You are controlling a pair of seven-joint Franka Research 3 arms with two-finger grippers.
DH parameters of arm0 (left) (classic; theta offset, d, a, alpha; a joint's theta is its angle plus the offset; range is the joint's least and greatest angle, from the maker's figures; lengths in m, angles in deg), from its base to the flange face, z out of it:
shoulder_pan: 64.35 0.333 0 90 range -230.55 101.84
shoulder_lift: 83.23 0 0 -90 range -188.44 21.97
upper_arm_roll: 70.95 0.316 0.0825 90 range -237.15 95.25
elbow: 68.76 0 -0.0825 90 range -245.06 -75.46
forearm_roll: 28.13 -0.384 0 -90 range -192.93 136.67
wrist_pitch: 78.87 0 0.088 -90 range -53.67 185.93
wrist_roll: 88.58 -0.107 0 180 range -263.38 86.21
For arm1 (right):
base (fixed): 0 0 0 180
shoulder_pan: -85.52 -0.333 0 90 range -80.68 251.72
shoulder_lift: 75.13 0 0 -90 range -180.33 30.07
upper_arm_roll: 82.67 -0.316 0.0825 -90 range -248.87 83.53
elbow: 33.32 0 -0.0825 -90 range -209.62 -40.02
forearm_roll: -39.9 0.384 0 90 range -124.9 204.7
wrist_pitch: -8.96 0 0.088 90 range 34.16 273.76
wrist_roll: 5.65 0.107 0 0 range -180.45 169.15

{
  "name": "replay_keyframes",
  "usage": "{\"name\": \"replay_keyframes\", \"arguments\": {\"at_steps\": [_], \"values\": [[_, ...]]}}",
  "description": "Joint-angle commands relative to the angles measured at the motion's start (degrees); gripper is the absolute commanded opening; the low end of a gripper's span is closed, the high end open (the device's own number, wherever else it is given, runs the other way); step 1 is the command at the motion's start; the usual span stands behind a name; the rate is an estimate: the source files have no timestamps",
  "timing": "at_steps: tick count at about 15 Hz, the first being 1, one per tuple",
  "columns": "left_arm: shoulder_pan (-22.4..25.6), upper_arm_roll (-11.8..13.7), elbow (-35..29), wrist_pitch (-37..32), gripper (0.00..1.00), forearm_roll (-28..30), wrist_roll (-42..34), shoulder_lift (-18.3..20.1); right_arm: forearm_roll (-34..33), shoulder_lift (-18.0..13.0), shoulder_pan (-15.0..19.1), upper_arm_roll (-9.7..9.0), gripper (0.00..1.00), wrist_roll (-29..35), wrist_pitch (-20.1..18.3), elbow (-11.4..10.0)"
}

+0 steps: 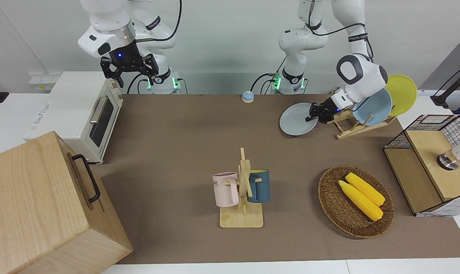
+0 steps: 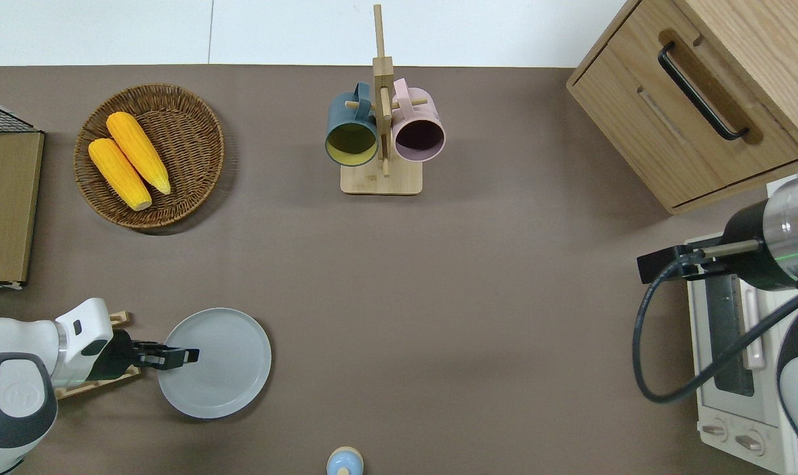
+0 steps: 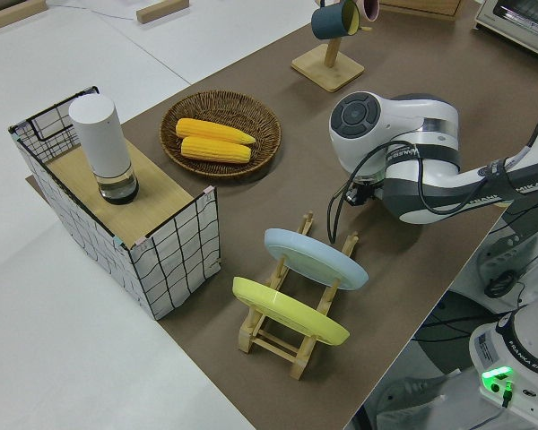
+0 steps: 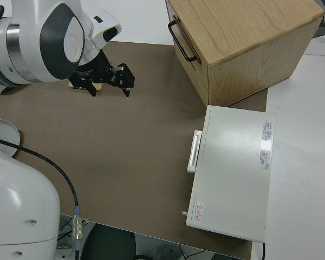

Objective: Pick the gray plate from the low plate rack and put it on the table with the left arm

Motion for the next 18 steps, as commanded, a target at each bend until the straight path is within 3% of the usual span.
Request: {"name": "replay_keyframes", "arguments": {"at_steps": [1,3,4,5,9,13,18], "values": [[-0.7,0.0,-1.0,2.5,0.45,0.2,-1.3,-0.5,0.6,-0.1,0.6,-0.33,0.99,0.0,-0.8,0.3],[-0.7,0.0,-0.5,2.5,0.66,-0.1,-1.2,-0.2,0.6,-0.1,0.6,-0.33,0.99,0.0,-0.8,0.3],[-0.6,0.1,0.1,2.4,0.87,-0.3,-1.1,-0.1,0.6,-0.1,0.6,-0.33,0.99,0.0,-0.8,0.3],[-0.6,0.1,0.7,2.4,0.99,-0.3,-1.0,-0.1,0.6,-0.1,0.6,-0.33,0.99,0.0,-0.8,0.3],[0.2,0.4,3.1,2.0,1.0,-0.6,-0.4,0.3,0.6,-0.1,0.6,-0.33,0.987,0.0,-0.8,0.3],[0.1,0.1,6.8,0.5,1.0,-6.6,5.3,0.6,0.6,-0.1,0.6,-0.33,0.987,0.0,-0.8,0.3],[-0.1,0.0,19.3,-11.1,1.0,-14.7,17.0,0.7,0.6,-0.1,0.6,-0.33,0.987,0.0,-0.8,0.3]]}}
